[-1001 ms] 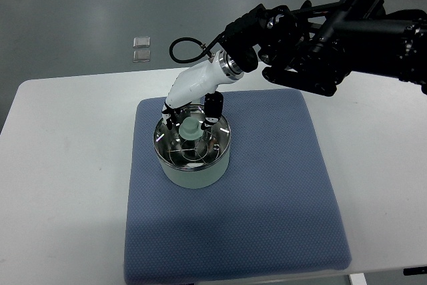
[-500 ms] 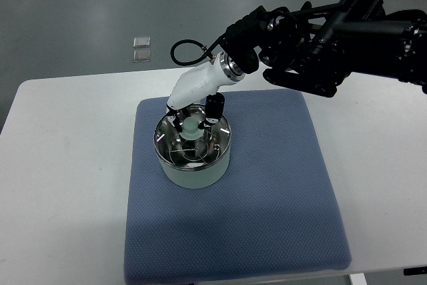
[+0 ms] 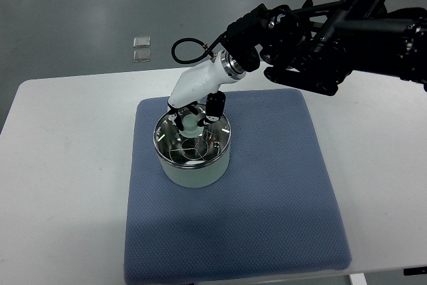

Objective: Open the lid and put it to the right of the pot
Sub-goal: 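Lift the glass lid up out of the saucepan with the right hand, then carry the lid beside the saucepan and lower it onto the mat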

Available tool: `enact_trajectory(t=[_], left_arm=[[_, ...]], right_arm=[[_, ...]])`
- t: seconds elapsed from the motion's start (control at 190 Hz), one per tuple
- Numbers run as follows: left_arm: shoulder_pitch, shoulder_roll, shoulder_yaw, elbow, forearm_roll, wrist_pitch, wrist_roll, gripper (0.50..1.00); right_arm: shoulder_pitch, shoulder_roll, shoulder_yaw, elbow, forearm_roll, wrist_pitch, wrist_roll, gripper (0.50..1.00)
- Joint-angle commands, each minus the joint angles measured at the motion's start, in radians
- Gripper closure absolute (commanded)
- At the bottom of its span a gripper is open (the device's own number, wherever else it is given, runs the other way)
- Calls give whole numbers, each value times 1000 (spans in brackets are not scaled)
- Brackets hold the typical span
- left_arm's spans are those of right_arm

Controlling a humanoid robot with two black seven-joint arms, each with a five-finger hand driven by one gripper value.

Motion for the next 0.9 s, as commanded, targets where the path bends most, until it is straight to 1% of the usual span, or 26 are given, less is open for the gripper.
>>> enact_trajectory(t=[0.0, 0.637, 0.801, 0.895], left_arm=[[-1, 0, 0, 0, 0, 0, 0, 500], [-1, 0, 0, 0, 0, 0, 0, 500], [0, 0, 0, 0, 0, 0, 0, 500], [-1, 0, 0, 0, 0, -2, 0, 500]], right_arm=[[1, -2, 0, 0, 0, -1, 0, 1000], [1, -29, 22, 0, 17, -4, 0, 1000], [-1, -52, 28, 0, 22, -7, 2, 1000], [-1, -83, 34, 0, 25, -8, 7, 1000]])
